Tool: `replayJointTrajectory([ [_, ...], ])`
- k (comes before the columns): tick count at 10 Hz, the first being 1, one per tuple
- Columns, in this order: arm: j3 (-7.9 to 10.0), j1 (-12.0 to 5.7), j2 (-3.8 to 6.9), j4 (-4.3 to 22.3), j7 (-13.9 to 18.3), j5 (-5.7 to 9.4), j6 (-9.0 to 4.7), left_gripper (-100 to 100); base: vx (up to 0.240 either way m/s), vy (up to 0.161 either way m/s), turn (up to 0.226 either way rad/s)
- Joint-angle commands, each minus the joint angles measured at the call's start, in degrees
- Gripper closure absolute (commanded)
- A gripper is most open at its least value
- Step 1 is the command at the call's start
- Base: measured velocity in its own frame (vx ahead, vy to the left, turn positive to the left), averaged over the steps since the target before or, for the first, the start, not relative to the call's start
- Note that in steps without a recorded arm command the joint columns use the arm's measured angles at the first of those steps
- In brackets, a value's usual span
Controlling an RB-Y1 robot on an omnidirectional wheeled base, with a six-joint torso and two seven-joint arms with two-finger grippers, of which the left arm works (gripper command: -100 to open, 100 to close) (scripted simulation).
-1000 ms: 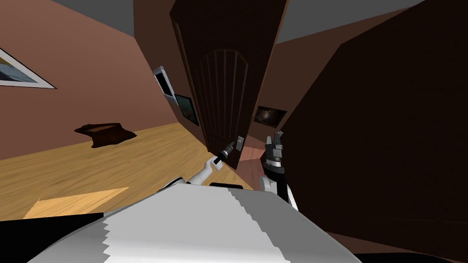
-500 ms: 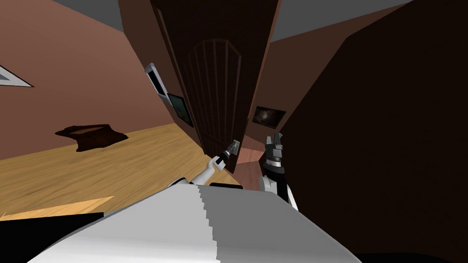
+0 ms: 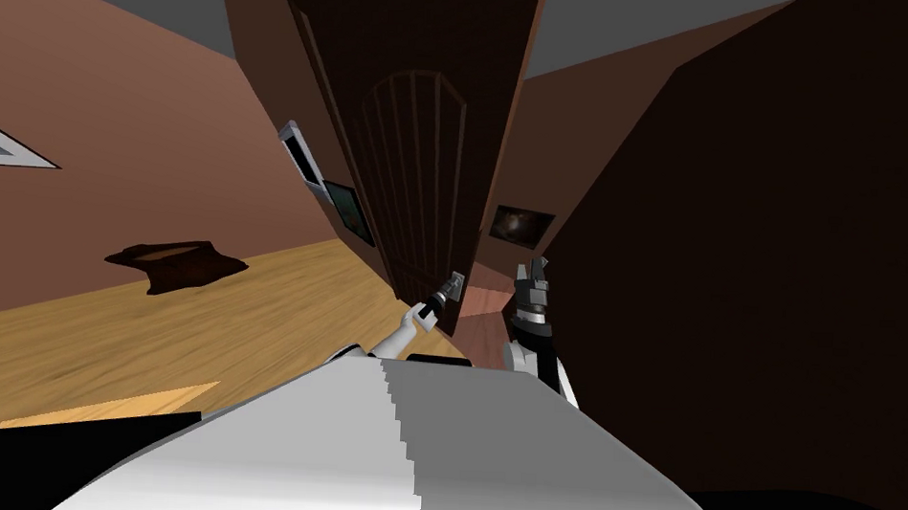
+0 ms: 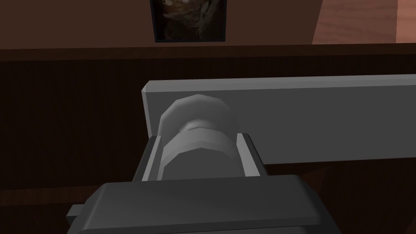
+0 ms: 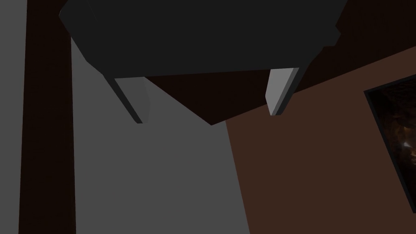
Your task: Push the door open
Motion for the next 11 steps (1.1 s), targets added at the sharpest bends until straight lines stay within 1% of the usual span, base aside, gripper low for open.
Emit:
replayJointTrajectory([
  [1,0.03,0.0,0.0,0.0,0.0,0.03,-0.06,100,0.0,0.0,0.0],
  [2,0.03,0.0,0.0,0.0,0.0,0.03,-0.06,100,0.0,0.0,0.0],
  [3,0.41,0.25,0.64,-0.2,-1.0,0.9,0.13,100,0.08,-0.074,0.042],
  [4,0.54,0.31,0.81,-0.3,-1.3,1.17,0.16,100,0.127,-0.132,0.054],
  [5,0.89,0.47,1.22,-0.5,-2.2,1.91,0.25,100,0.158,-0.167,0.054],
  [6,1.07,0.55,1.43,-0.6,-2.6,2.3,0.3,100,0.153,-0.126,0.066],
  [8,2.0,0.96,2.24,-1.1,-4.8,4.25,0.54,100,0.184,-0.115,0.062],
  [9,2.26,1.08,2.42,-1.3,-5.5,4.81,0.61,100,0.152,-0.164,0.061],
  [10,2.81,1.32,2.76,-1.6,-6.8,5.96,0.75,100,0.134,-0.178,0.129],
  [11,3.1,1.45,2.9,-1.8,-7.5,6.58,0.83,100,0.119,-0.138,0.124],
])
